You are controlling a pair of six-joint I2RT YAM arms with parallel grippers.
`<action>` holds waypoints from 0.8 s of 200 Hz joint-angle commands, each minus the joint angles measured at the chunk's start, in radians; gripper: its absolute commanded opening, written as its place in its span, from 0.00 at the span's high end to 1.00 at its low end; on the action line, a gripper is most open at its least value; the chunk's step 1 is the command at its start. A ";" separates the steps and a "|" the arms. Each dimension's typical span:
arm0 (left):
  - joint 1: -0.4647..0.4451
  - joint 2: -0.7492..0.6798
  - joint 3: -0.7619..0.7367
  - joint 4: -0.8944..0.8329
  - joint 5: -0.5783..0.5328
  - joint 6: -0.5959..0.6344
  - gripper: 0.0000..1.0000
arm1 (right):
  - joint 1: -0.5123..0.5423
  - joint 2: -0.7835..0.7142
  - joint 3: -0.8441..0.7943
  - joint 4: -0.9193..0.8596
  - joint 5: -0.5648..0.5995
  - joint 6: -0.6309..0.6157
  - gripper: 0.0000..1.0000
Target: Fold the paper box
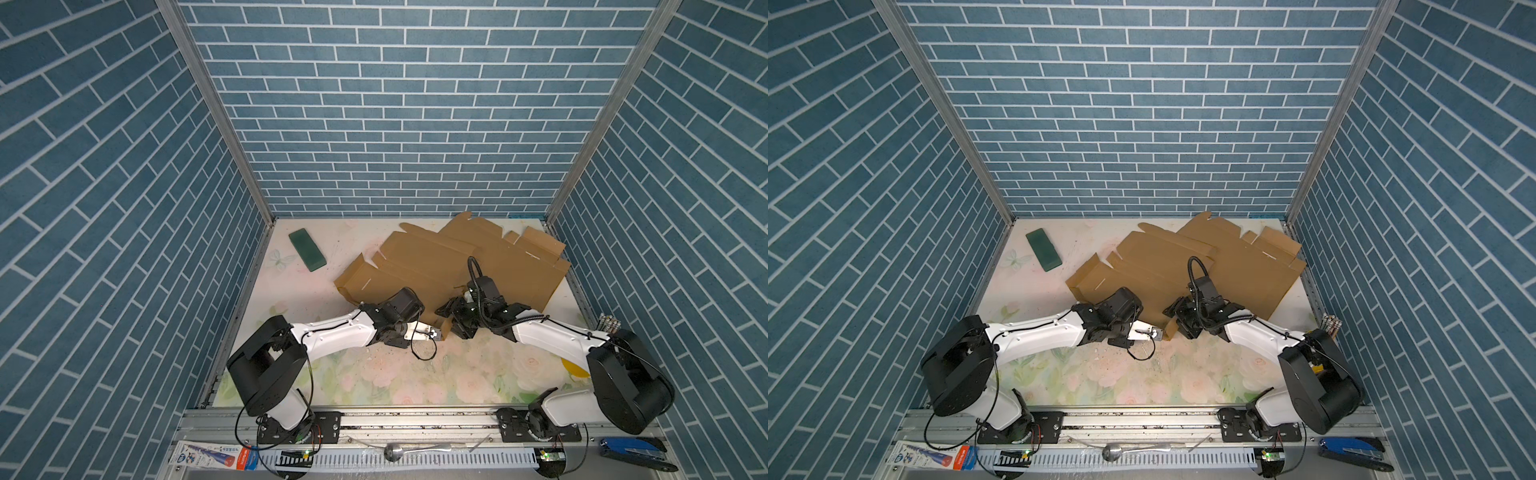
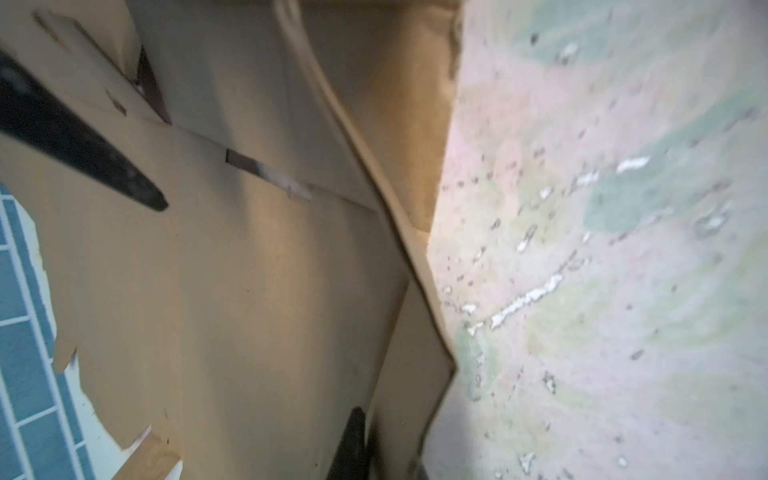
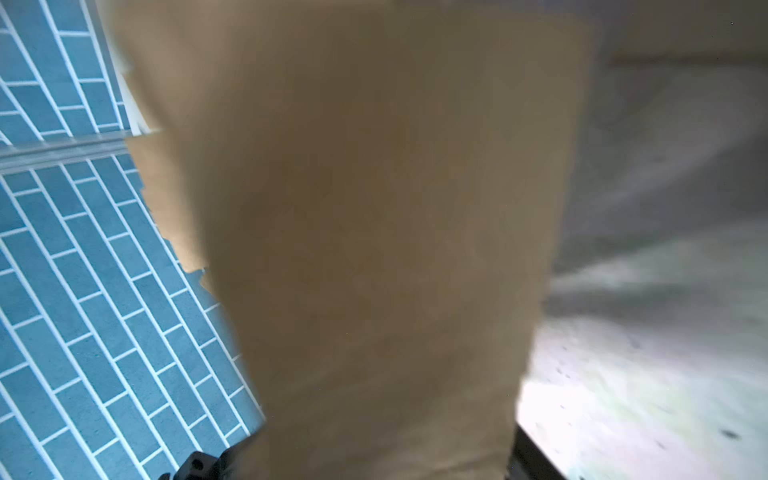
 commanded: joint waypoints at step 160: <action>0.011 0.392 0.478 -0.555 0.293 -0.280 0.91 | -0.240 -0.164 0.058 -0.317 -0.062 -0.416 0.30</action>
